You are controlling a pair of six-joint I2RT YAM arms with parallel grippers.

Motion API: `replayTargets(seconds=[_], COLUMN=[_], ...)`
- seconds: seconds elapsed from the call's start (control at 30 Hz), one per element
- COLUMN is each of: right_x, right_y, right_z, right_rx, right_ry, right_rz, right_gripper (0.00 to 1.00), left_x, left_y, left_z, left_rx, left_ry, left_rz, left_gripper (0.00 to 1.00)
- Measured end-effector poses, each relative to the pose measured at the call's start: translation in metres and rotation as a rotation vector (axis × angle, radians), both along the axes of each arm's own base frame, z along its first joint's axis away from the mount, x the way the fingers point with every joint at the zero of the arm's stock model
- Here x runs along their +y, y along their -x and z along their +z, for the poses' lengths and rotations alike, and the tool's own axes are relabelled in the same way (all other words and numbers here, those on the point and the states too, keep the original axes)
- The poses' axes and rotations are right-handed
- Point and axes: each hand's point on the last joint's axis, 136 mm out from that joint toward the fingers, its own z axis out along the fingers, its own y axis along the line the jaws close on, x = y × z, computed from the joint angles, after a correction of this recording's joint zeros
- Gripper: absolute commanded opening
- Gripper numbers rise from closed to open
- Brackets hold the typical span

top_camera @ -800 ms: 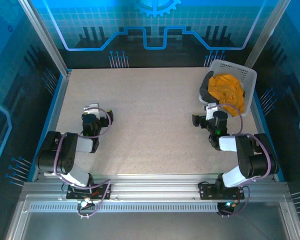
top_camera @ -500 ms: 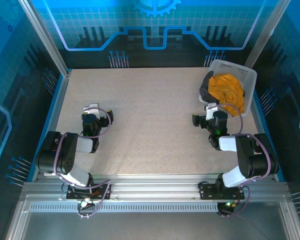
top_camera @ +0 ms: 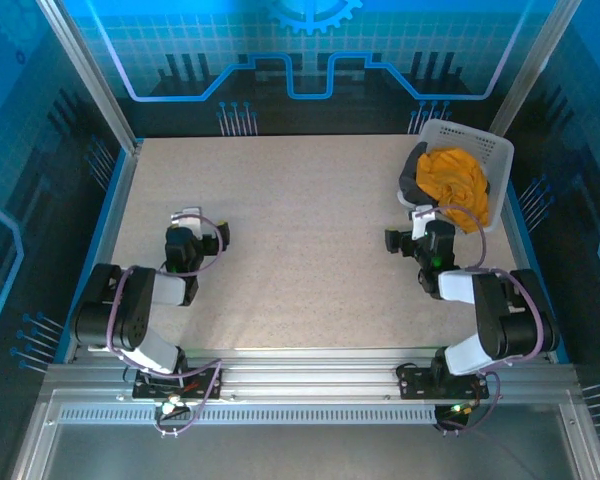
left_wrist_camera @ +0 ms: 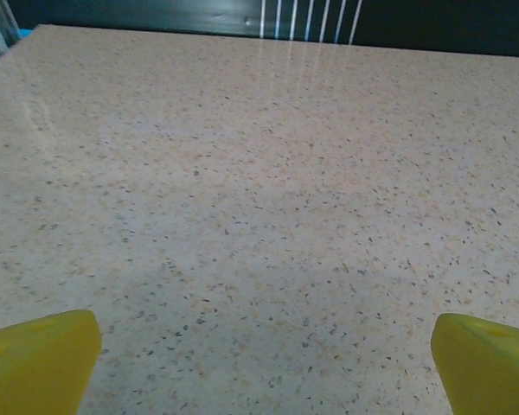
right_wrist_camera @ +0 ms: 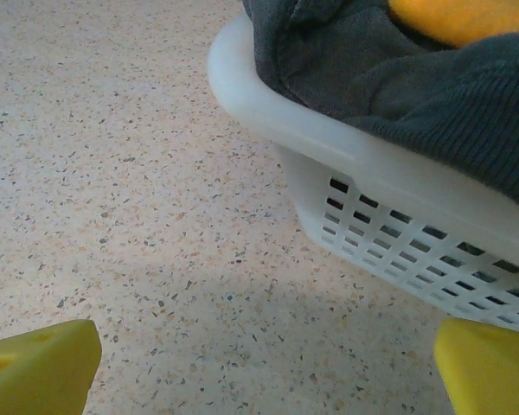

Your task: Fold and stack the t-shirts

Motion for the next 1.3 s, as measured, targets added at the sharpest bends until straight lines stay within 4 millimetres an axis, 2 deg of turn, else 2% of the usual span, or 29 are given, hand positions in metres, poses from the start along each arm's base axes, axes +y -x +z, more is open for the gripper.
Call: replayTargets(seconds=[0.03, 0.1, 0.17, 0.23, 0.27, 0.33, 0.37, 0.4, 0.43, 0.5, 0.57, 0.63, 0.73, 0.8, 0.87, 0.9, 0.93, 1.0, 1.03, 1.1, 1.2, 1.3], right_x=[0.0, 0.007, 0.015, 0.015, 0.009, -0.007, -0.019, -0.028, -0.037, -0.052, -0.069, -0.088, -0.117, -0.133, -0.142, -0.143, -0.143, -0.137, -0.134, -0.132, -0.129, -0.122], right_y=[-0.002, -0.009, -0.02, -0.032, -0.038, -0.051, -0.058, -0.064, -0.071, -0.084, -0.098, -0.107, -0.107, -0.104, -0.102, -0.102, -0.101, -0.1, -0.102, -0.104, -0.095, -0.081], right_z=[0.009, 0.044, 0.105, 0.166, 0.196, 0.241, 0.256, 0.261, 0.258, 0.238, 0.203, 0.163, 0.108, 0.078, 0.056, 0.048, 0.039, 0.03, 0.028, 0.03, 0.039, 0.065], right_rx=[0.012, -0.015, -0.096, -0.138, -0.149, -0.175, -0.178, -0.169, -0.145, -0.067, 0.044, 0.156, 0.309, 0.401, 0.468, 0.493, 0.52, 0.552, 0.558, 0.536, 0.484, 0.401], right_ry=[0.004, 0.01, -0.044, -0.163, -0.23, -0.327, -0.369, -0.39, -0.409, -0.432, -0.442, -0.445, -0.453, -0.46, -0.469, -0.475, -0.484, -0.507, -0.524, -0.548, -0.578, -0.588], right_rz=[-0.012, -0.025, -0.067, -0.129, -0.183, -0.26, -0.31, -0.349, -0.39, -0.461, -0.541, -0.622, -0.722, -0.778, -0.811, -0.816, -0.819, -0.811, -0.803, -0.796, -0.81, -0.818], right_gripper=[1.0, 1.0, 1.0, 1.0, 0.97, 0.92, 0.91, 0.91, 0.93, 0.94, 0.95, 0.95, 0.93, 0.88, 0.77, 0.68, 0.55, 0.27, 0.17, 0.03, 0.0, 0.0], left_x=[0.0, -0.008, -0.017, -0.021, -0.019, -0.011, -0.004, 0.002, 0.007, -0.004, -0.044, -0.086, -0.147, -0.177, -0.201, -0.208, -0.214, -0.219, -0.219, -0.218, -0.217, -0.218], left_y=[0.003, 0.008, 0.009, 0.002, -0.002, -0.011, -0.017, -0.023, -0.031, -0.053, -0.074, -0.079, -0.066, -0.052, -0.039, -0.035, -0.031, -0.025, -0.022, -0.018, -0.014, -0.013], left_z=[0.007, 0.037, 0.082, 0.129, 0.156, 0.214, 0.237, 0.252, 0.264, 0.272, 0.261, 0.241, 0.208, 0.196, 0.192, 0.191, 0.19, 0.186, 0.184, 0.181, 0.182, 0.184], left_rx=[-0.005, -0.058, -0.149, -0.187, -0.191, -0.259, -0.285, -0.297, -0.297, -0.237, -0.124, -0.007, 0.166, 0.245, 0.295, 0.306, 0.32, 0.341, 0.348, 0.36, 0.364, 0.363], left_ry=[-0.011, -0.038, -0.038, 0.042, 0.109, 0.272, 0.359, 0.427, 0.478, 0.55, 0.606, 0.64, 0.673, 0.684, 0.694, 0.7, 0.708, 0.721, 0.725, 0.73, 0.74, 0.745], left_rz=[0.01, 0.01, 0.018, 0.059, 0.094, 0.122, 0.123, 0.125, 0.127, 0.092, 0.0, -0.087, -0.205, -0.264, -0.316, -0.332, -0.348, -0.359, -0.359, -0.355, -0.358, -0.366], left_gripper=[0.99, 0.99, 0.99, 0.99, 0.99, 0.99, 0.99, 0.99, 0.99, 0.99, 0.99, 0.98, 0.91, 0.88, 0.82, 0.79, 0.75, 0.66, 0.63, 0.57, 0.49, 0.45])
